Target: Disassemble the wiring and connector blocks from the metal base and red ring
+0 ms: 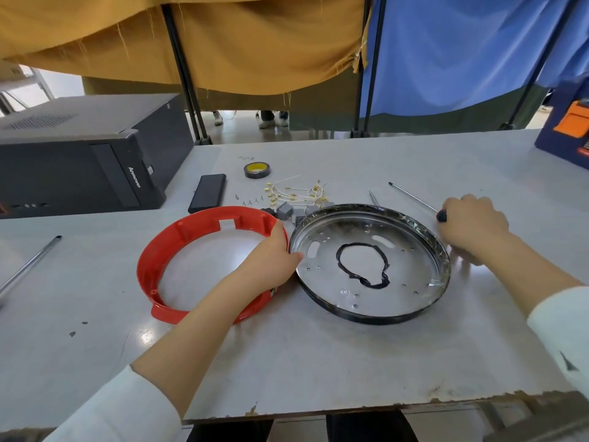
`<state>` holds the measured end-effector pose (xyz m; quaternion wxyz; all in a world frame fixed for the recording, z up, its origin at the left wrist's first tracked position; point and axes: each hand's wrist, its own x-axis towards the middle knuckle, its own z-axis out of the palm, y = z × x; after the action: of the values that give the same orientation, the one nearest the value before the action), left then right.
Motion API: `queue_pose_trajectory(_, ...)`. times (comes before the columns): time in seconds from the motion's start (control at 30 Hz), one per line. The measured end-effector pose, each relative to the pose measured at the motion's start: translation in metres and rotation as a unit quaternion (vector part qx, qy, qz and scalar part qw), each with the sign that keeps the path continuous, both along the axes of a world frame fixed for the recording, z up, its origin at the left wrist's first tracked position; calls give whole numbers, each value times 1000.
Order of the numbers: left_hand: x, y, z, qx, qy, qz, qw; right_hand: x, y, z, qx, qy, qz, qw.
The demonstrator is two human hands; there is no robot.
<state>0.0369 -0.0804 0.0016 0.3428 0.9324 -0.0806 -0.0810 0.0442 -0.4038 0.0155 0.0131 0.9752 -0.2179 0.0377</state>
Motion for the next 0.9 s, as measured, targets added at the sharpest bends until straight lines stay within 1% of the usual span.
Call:
queue_pose_trajectory(0.1, 4, 1, -1, 15, 0, -2, 1000, 12, -10, 4, 3, 29, -31, 999)
queue_pose_trajectory(0.17, 6, 2, -2, 20, -2, -4, 1000, 19, -19, 6, 4, 48, -32, 998)
queue_pose_trajectory(0.2, 6, 2, -3, 21, -2, -4, 1000, 23, -21, 8, 20, 49, -27, 998)
queue_pose_trajectory(0.27, 7, 2, -3, 22, -3, -7, 1000, 34, -21, 10, 77, 45, -10, 996)
queue_pose_trajectory(0.37, 9, 2, -3, 21, -1, -10, 1000, 49, -9, 7, 168, 12, 12, 986)
queue_pose_trajectory(0.43, 10, 4, -3, 24, -1, -11, 1000, 58, 2, 4, 210, -10, 17, 977)
queue_pose_trajectory(0.7, 9, 5, 0, 34, 0, -22, 999, 74, 12, -1, 229, -43, 17, 972)
queue_pose_trajectory(0.9, 9, 4, 0, 38, -2, -26, 999, 69, 9, -6, 205, -54, 34, 977)
